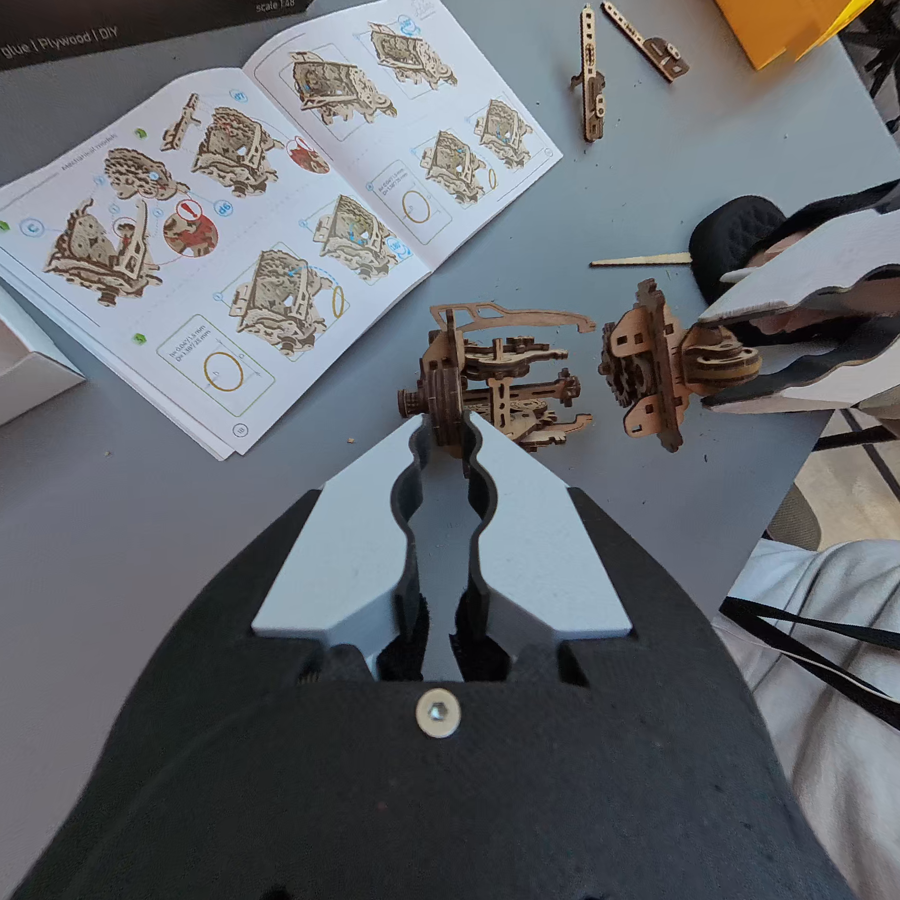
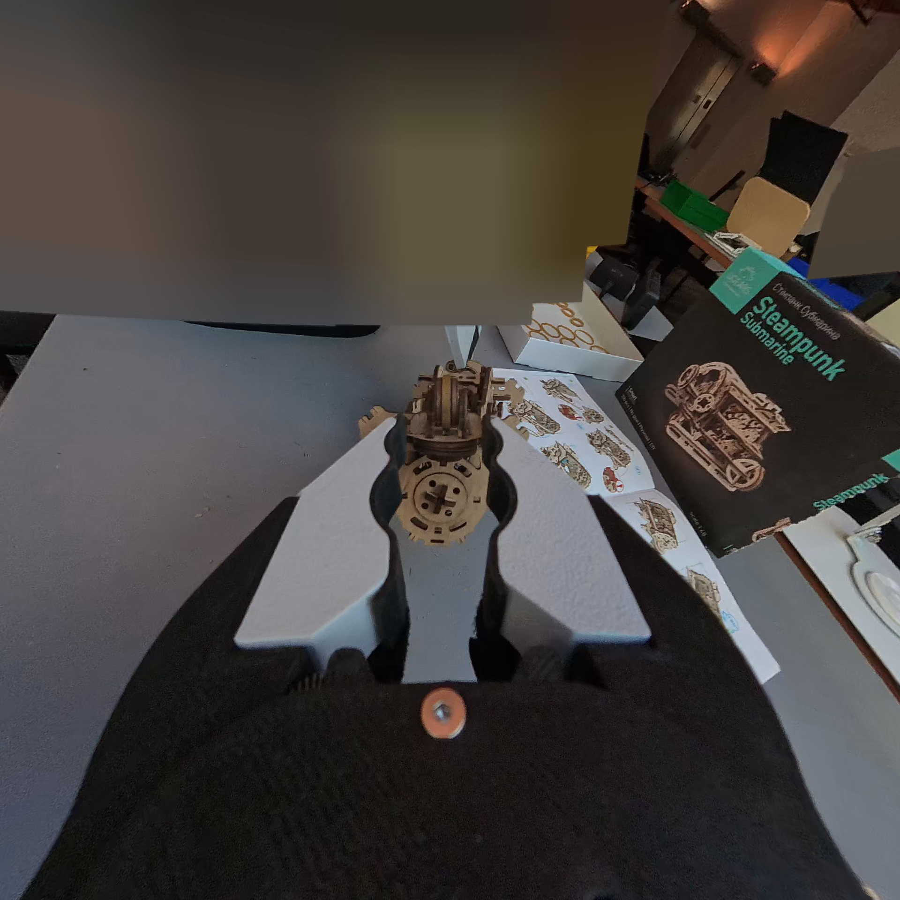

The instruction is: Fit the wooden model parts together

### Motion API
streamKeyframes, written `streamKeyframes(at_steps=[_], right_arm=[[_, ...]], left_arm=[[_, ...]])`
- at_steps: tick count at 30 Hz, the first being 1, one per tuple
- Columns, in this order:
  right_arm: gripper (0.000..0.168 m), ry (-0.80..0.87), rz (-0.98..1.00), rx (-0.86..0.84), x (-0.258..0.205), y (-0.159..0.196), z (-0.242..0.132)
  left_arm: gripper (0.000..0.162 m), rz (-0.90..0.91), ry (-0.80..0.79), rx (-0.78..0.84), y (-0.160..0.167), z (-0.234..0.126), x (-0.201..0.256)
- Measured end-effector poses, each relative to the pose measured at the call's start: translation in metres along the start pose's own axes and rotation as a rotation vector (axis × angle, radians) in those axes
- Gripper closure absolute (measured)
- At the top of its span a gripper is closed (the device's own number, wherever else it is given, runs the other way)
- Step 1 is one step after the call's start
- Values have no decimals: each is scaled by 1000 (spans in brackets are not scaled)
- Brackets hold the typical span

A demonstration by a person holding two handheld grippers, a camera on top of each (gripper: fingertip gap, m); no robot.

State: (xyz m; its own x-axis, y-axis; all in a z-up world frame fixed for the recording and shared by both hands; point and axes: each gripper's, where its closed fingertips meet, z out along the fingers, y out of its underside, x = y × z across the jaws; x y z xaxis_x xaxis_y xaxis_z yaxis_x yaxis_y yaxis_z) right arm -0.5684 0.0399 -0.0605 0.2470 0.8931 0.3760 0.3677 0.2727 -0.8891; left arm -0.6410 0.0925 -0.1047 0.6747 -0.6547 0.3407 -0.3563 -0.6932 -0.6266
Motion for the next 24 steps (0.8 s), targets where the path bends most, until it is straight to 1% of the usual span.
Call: streamKeyframes(at_steps=[2,6,10,12,17,24], right_arm=[[139,26,-53,-20,1,2,2],[139,25,-72,-14,4,2,5],[139,9,-28,2,12,-2,11],[139,-8,-7,-1,13,-2,15],[139,-8,-4,-15,20,-2,27],[139,-9,-17,-77,24,1,41]], left_arm=[[152,-17,3,6,0,0,-2],[152,-54,35,-14,0,0,-5],[152,-61,40,-35,-1,2,-14],[152,-68,70,-35,-3,2,-15],[152,-86,131,-49,-5,5,-19],[152,-90,202,-84,-2,6,-25]])
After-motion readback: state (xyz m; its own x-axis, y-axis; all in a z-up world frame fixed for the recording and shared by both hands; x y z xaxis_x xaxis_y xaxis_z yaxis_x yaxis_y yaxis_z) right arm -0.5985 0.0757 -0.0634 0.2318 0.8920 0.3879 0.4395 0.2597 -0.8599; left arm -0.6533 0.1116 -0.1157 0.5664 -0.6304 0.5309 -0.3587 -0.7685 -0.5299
